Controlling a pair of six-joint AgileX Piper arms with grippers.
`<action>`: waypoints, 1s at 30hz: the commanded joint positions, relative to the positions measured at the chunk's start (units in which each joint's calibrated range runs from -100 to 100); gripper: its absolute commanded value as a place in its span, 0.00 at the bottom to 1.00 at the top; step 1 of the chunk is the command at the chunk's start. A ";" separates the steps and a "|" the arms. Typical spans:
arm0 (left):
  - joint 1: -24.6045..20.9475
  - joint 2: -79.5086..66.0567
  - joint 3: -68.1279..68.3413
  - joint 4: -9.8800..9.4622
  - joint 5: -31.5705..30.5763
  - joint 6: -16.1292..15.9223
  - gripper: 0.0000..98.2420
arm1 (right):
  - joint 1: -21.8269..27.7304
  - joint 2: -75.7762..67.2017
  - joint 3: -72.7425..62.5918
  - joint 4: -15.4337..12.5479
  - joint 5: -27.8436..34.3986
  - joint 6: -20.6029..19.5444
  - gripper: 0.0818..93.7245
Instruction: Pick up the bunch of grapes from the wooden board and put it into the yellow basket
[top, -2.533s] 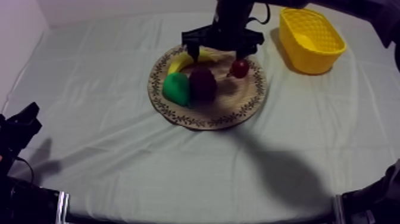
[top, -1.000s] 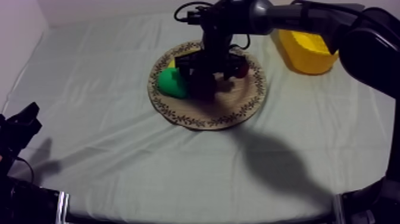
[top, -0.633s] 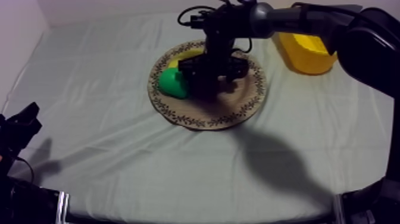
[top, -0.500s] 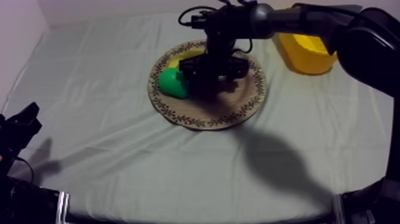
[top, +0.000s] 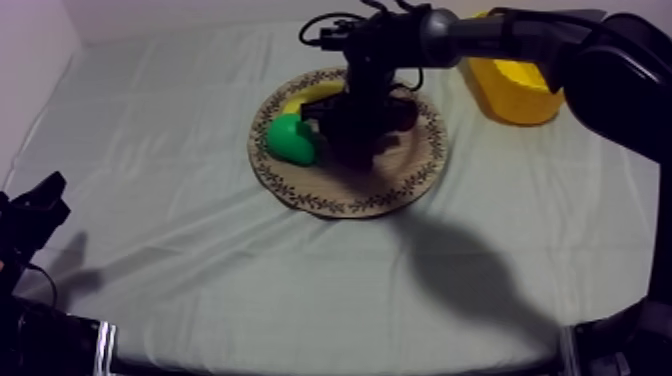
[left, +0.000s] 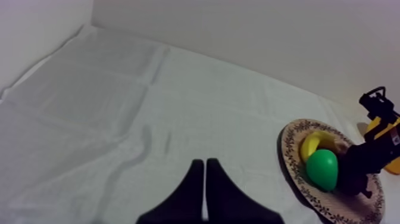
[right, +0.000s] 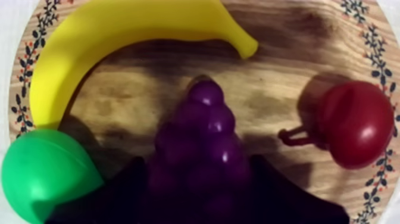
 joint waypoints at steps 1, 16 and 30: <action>-0.02 0.00 0.00 0.02 0.02 0.00 0.00 | 0.01 0.04 0.07 0.08 -0.32 0.00 0.35; -0.02 0.00 0.00 0.02 0.02 0.00 0.00 | -0.32 -2.91 3.08 0.97 -1.85 0.09 0.28; -0.02 0.00 0.00 0.02 0.02 0.00 0.00 | -0.61 -19.04 17.15 1.89 -6.20 4.08 0.27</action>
